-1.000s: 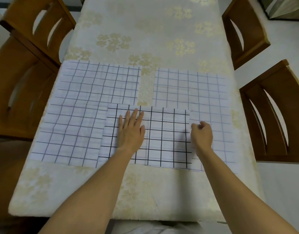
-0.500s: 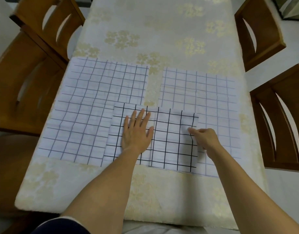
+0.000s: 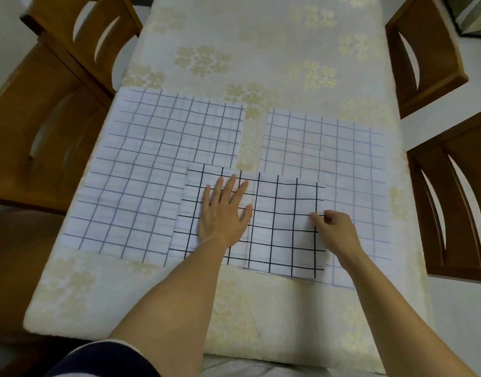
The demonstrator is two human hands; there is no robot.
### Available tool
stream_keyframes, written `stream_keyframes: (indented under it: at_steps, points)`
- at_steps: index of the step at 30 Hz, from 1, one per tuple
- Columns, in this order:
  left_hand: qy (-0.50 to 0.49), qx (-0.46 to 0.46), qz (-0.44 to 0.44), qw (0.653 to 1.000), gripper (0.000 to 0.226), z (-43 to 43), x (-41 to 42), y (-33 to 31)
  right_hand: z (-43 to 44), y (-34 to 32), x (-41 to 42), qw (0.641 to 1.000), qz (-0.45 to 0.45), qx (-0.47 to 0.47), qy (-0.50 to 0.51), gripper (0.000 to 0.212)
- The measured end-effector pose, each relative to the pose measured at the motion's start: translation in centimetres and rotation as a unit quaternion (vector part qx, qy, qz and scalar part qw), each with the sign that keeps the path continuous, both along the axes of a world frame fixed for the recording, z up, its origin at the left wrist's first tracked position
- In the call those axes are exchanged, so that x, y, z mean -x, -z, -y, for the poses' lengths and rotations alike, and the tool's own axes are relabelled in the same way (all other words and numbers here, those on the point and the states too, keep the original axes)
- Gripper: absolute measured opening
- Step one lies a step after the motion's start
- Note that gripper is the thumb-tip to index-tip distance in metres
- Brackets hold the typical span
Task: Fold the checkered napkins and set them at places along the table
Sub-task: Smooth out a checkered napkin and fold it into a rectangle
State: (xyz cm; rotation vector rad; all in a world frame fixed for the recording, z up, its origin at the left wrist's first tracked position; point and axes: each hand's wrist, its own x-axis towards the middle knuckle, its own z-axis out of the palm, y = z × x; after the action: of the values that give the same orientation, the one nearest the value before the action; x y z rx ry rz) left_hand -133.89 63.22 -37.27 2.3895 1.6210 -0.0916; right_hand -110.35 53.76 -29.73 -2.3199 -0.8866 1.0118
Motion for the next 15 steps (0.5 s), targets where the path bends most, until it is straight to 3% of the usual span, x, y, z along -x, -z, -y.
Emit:
stream_keyframes:
  at_steps: [7, 15]
  points:
    - [0.001, 0.005, 0.004, 1.000, 0.060, 0.1, -0.1, -0.2, 0.2, -2.6, 3.4, 0.983, 0.137, -0.105, -0.063, 0.041]
    - [0.002, -0.005, 0.003, 1.000, 0.057, 0.1, -0.2, -0.5, -0.4, -5.9, 7.3, 0.977, 0.056, -0.189, -0.086, 0.028]
